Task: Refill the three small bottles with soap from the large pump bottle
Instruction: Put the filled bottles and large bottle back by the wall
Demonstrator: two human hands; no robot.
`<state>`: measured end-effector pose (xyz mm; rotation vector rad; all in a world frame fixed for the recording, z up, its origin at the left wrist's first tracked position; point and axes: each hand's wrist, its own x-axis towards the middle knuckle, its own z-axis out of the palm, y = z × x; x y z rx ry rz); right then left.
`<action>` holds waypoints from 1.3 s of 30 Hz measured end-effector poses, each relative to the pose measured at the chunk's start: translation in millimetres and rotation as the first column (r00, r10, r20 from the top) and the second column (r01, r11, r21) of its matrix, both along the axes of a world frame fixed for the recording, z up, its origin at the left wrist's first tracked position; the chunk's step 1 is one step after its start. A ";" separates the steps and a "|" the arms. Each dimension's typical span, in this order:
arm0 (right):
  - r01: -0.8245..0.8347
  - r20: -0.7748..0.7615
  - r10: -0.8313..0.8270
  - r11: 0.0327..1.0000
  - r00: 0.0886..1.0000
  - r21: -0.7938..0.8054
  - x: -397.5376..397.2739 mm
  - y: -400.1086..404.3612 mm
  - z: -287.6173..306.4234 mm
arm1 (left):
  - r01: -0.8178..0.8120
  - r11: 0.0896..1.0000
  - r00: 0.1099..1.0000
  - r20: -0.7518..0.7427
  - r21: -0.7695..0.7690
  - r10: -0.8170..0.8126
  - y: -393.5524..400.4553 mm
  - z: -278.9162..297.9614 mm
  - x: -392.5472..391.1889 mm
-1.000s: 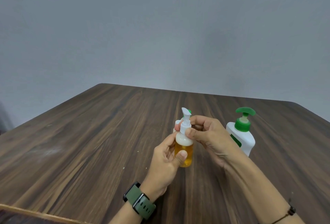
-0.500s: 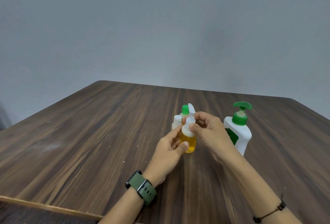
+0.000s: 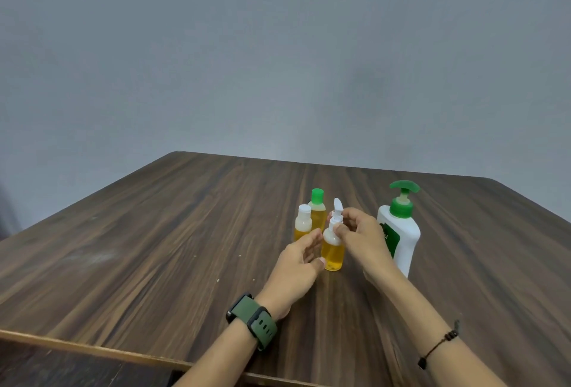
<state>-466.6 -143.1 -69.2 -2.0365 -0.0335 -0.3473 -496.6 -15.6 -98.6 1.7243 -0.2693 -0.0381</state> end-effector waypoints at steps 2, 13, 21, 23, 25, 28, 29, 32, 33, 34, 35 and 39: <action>0.007 -0.011 -0.007 1.000 1.000 -0.004 -2.9 -0.2 2.4 | -0.004 1.000 1.000 0.001 0.009 0.004 -0.9 2.5 -3.3; -0.008 0.071 0.011 0.999 0.997 -0.047 -43.8 -4.8 44.7 | -0.028 0.999 0.991 0.128 -0.019 0.030 4.9 52.4 -11.9; -0.027 0.228 0.029 1.000 0.973 -0.008 -47.0 -9.3 100.9 | 0.047 0.998 0.967 0.251 -0.035 -0.037 -19.7 107.7 21.1; -0.018 0.229 0.013 1.000 0.973 0.017 -38.7 -12.5 106.7 | 0.088 0.995 0.964 0.254 -0.043 -0.074 -27.1 114.5 31.4; -0.014 0.234 0.004 0.999 0.972 0.039 -28.4 -16.3 112.9 | 0.128 0.991 0.960 0.256 -0.040 -0.113 -32.7 121.9 44.0; -0.013 0.255 -0.009 0.996 0.967 0.083 -7.8 -23.5 129.6 | 0.159 0.987 0.952 0.266 -0.001 -0.153 -40.4 142.6 69.6; -0.005 0.258 -0.022 0.995 0.966 0.104 0.3 -25.8 137.0 | 0.165 0.986 0.949 0.270 0.017 -0.163 -42.3 152.2 78.8; 0.013 0.241 -0.044 0.991 0.970 0.130 22.2 -32.4 162.5 | 0.161 0.987 0.947 0.281 0.011 -0.157 -47.9 181.0 101.9; 0.018 0.231 -0.049 0.990 0.972 0.137 27.5 -34.4 171.8 | 0.161 0.987 0.948 0.277 0.003 -0.155 -49.8 190.7 106.4; 0.023 0.217 -0.054 0.989 0.975 0.144 31.0 -35.7 181.9 | 0.163 0.987 0.952 0.263 -0.007 -0.156 -51.2 200.7 108.8; 0.026 0.201 -0.056 0.988 0.978 0.151 32.9 -36.4 192.5 | 0.168 0.986 0.957 0.243 -0.017 -0.159 -52.2 210.7 110.0; 0.030 0.136 -0.052 0.987 0.989 0.159 31.3 -35.9 243.4 | 0.183 0.983 0.967 0.185 -0.034 -0.174 -50.5 260.4 107.6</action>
